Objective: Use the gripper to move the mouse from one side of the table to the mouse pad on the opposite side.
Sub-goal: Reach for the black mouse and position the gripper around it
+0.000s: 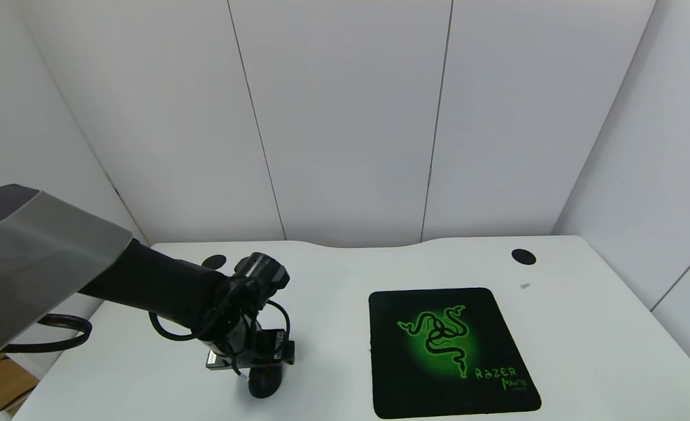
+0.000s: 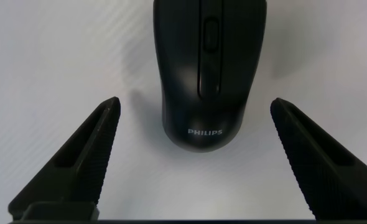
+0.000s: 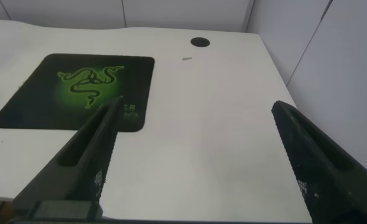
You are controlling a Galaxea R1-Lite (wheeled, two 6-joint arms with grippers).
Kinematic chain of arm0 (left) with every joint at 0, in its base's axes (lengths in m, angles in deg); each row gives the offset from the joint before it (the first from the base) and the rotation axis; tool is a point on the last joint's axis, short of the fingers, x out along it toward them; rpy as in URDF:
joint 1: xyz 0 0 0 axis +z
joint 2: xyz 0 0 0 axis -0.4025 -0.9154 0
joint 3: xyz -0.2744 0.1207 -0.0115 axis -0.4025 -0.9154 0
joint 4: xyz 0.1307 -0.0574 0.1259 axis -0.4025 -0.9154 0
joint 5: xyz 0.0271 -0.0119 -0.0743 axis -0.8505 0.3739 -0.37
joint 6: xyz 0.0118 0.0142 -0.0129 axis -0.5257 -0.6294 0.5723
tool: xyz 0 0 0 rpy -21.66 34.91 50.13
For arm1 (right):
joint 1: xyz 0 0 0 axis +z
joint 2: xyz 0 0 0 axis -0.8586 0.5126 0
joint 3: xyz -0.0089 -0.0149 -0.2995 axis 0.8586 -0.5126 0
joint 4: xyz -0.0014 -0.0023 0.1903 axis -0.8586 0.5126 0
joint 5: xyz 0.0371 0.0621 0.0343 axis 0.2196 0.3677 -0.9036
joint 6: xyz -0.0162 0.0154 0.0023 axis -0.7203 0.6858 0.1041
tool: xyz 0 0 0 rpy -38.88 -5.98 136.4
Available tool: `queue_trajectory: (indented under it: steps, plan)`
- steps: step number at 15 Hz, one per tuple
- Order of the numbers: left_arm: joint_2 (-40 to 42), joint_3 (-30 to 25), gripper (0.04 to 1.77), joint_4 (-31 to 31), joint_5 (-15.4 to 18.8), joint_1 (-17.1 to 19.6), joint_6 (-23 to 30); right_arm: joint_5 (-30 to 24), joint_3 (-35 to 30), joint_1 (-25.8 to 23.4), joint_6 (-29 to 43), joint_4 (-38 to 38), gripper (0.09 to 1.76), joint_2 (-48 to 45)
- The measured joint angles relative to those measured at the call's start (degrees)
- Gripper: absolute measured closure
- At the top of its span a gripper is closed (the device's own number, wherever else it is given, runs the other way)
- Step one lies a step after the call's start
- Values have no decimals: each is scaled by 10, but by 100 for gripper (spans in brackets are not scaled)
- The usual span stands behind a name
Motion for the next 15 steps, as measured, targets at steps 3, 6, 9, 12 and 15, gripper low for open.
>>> queue_trajectory:
  steps: [3,6,9,12,15]
  plan:
    - [-2,-2,9,3,0,-1,2,0,0,0,0,0,14,0]
    - [-3,-3,9,4,0,-1,4,0,0,0,0,0,14,0]
    - [-5,-4,9,22,0,-1,5,0,0,0,0,0,14,0]
    - [-7,-15,9,47,0,0,5,0,0,0,0,0,14,0]
    - [-10,-18,9,48,-1,0,5,0,0,0,0,0,14,0]
